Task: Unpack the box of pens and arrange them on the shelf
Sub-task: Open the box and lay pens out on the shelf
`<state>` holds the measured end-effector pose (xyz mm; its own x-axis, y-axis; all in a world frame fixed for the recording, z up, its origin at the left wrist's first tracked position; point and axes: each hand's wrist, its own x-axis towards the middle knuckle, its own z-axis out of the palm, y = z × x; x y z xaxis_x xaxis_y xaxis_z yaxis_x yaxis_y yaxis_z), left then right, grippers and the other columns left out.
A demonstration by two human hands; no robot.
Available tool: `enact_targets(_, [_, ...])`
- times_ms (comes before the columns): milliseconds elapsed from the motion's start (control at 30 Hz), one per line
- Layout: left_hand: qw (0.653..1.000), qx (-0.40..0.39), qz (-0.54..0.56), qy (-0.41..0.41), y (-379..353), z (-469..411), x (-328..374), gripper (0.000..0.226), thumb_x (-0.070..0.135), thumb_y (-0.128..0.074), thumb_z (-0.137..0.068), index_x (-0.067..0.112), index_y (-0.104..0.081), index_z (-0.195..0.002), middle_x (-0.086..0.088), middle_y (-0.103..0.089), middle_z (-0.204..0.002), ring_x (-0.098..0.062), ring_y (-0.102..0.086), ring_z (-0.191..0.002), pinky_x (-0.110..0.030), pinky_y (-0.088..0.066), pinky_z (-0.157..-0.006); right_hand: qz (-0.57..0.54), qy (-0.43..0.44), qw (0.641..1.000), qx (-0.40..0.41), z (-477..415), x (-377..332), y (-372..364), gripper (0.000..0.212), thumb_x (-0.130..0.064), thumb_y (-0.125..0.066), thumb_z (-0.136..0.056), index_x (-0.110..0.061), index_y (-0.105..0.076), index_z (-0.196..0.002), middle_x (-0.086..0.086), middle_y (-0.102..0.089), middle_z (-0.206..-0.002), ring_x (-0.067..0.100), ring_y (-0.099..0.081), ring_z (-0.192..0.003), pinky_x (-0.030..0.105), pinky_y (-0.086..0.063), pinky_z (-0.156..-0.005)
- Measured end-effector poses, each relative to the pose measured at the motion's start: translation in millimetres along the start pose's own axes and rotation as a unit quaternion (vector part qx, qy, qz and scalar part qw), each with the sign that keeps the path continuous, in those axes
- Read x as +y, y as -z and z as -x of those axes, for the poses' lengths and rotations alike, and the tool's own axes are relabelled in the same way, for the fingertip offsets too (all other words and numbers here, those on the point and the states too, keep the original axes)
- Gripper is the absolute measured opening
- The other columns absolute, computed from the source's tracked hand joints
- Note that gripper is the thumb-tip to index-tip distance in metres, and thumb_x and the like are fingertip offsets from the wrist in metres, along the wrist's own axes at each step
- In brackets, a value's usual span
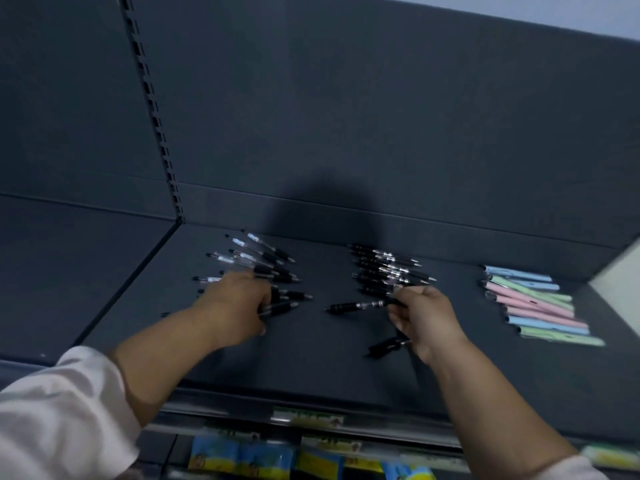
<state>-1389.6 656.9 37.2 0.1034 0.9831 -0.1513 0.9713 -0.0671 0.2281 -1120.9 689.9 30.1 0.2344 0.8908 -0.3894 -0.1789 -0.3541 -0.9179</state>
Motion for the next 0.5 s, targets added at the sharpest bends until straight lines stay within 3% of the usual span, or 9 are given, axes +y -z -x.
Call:
enact_targets(100, [0.999,0.027,-0.042,-0.004,-12,-2,-5,0.021,0.015,-0.06,-0.077,0.029,-0.051,-0.088,0.006,-0.045,-0.101,-0.018,-0.045,-0.107,-0.028,-0.043,-0.086,0.035,0.042,0.998,0.037,-3,1,9,0.018,0.0,-0.056,-0.091,-0.014,-0.049,-0.099,0.005,-0.055,-0.084,0.016,-0.054,-0.062,0.026,-0.05,-0.058])
enact_targets(167, [0.997,0.048,-0.052,-0.015,-16,-3,-8,0.019,0.014,-0.058,-0.078,0.03,-0.051,-0.086,0.007,-0.043,-0.094,-0.019,-0.046,-0.104,-0.027,-0.041,-0.083,0.13,0.103,0.985,0.047,-2,5,10,0.019,0.001,-0.054,-0.09,-0.018,-0.053,-0.095,0.004,-0.057,-0.089,0.017,-0.054,-0.061,0.029,-0.05,-0.058])
enact_targets(233, [0.995,0.068,-0.07,-0.028,-19,-2,-10,0.02,0.014,-0.058,-0.078,0.028,-0.058,-0.093,0.007,-0.043,-0.091,-0.019,-0.048,-0.101,-0.027,-0.041,-0.081,0.297,0.182,0.937,0.031,-1,10,9,0.024,0.0,-0.054,-0.085,-0.024,-0.057,-0.083,0.003,-0.065,-0.091,0.02,-0.059,-0.069,0.034,-0.052,-0.069])
enact_targets(300, [0.99,0.093,-0.094,-0.044,-21,-2,-10,0.027,0.014,-0.058,-0.079,0.029,-0.063,-0.102,0.005,-0.048,-0.092,-0.021,-0.05,-0.099,-0.028,-0.039,-0.078,0.419,0.215,0.882,-0.015,5,15,4,0.022,-0.002,-0.054,-0.081,-0.023,-0.061,-0.08,-0.002,-0.065,-0.084,0.019,-0.06,-0.078,0.029,-0.05,-0.074])
enact_targets(400, [0.985,0.121,-0.104,-0.06,-22,1,-9,0.047,0.007,-0.056,-0.078,0.027,-0.061,-0.12,0.001,-0.06,-0.1,-0.026,-0.054,-0.1,-0.031,-0.042,-0.082,0.439,0.214,0.87,-0.069,12,21,-8,0.021,-0.004,-0.054,-0.08,-0.024,-0.057,-0.074,-0.004,-0.061,-0.072,0.02,-0.061,-0.074,0.024,-0.046,-0.067])
enact_targets(500, [0.984,0.135,-0.098,-0.065,-19,5,-6,0.065,0.0,-0.052,-0.076,0.024,-0.049,-0.137,-0.001,-0.061,-0.112,-0.026,-0.053,-0.105,-0.032,-0.043,-0.091,0.434,0.239,0.866,-0.073,17,19,-20,0.015,-0.005,-0.053,-0.083,-0.019,-0.06,-0.083,-0.001,-0.063,-0.076,0.018,-0.06,-0.073,0.024,-0.045,-0.064])
